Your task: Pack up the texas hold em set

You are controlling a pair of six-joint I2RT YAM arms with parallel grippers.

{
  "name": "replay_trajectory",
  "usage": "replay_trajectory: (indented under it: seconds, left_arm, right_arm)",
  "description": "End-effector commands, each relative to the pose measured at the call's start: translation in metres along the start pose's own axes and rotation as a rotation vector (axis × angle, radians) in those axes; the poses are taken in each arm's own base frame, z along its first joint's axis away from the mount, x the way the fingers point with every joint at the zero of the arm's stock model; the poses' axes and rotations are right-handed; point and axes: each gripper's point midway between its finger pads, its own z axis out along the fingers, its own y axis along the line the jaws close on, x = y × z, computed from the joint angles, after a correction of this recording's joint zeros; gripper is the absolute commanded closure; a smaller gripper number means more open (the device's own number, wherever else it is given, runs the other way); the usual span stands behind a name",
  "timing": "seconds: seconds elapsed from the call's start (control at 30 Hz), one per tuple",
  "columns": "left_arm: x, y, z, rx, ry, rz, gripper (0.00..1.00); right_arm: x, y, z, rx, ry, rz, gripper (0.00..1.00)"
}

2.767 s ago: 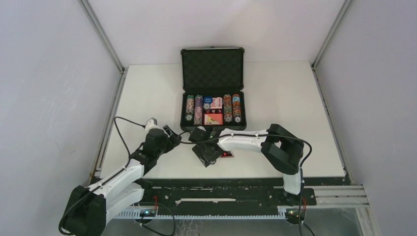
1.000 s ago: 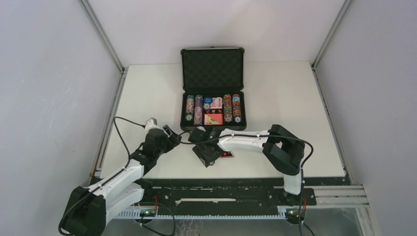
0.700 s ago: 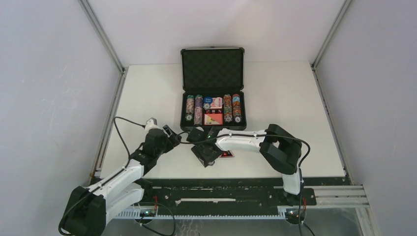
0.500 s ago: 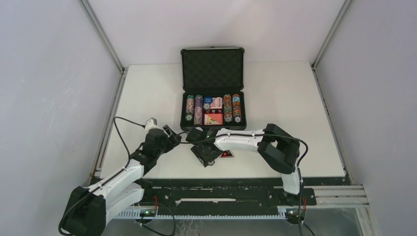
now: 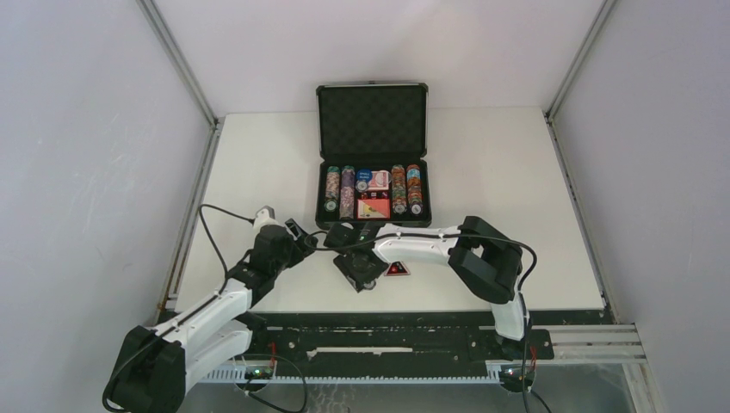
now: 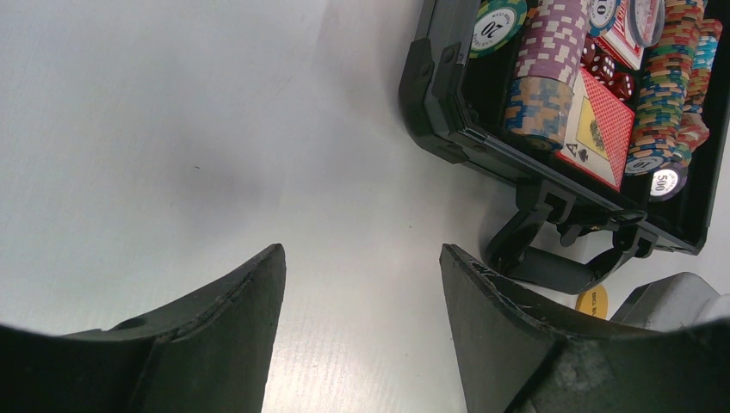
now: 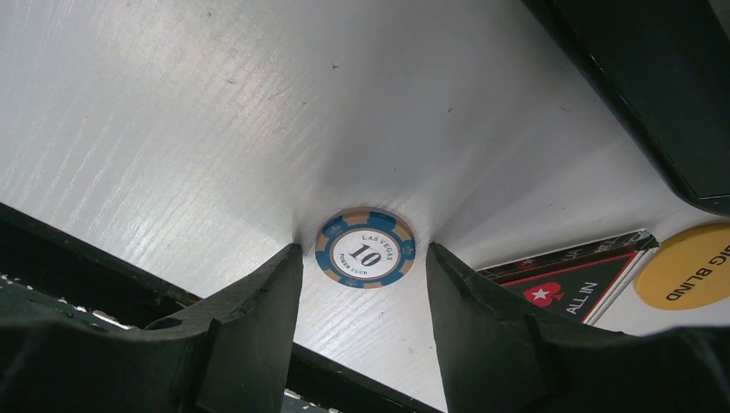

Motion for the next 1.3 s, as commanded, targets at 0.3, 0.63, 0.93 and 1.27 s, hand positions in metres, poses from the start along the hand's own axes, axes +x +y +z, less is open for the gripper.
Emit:
replay_trajectory:
  seconds: [0.3,0.63,0.93,1.27]
  left_arm:
    - [-0.018,-0.022,-0.003,0.062,-0.049,0.014,0.29]
    - [-0.018,-0.022,-0.004,0.062,-0.049,0.013,0.29]
    - [-0.019,-0.021,-0.004,0.061,-0.052,0.013,0.29]
    - [-0.018,-0.021,-0.004,0.059,-0.051,0.013,0.29]
  right_arm:
    - [0.007,0.002,0.013,0.004,0.052,-0.017,0.4]
    - [0.01,0.002,0.014,0.019,0.055,-0.016,0.51]
    - [0.002,0.001,0.003,0.019,0.017,-0.006,0.56]
    - [-0.013,-0.007,-0.019,0.02,-0.056,0.013,0.57]
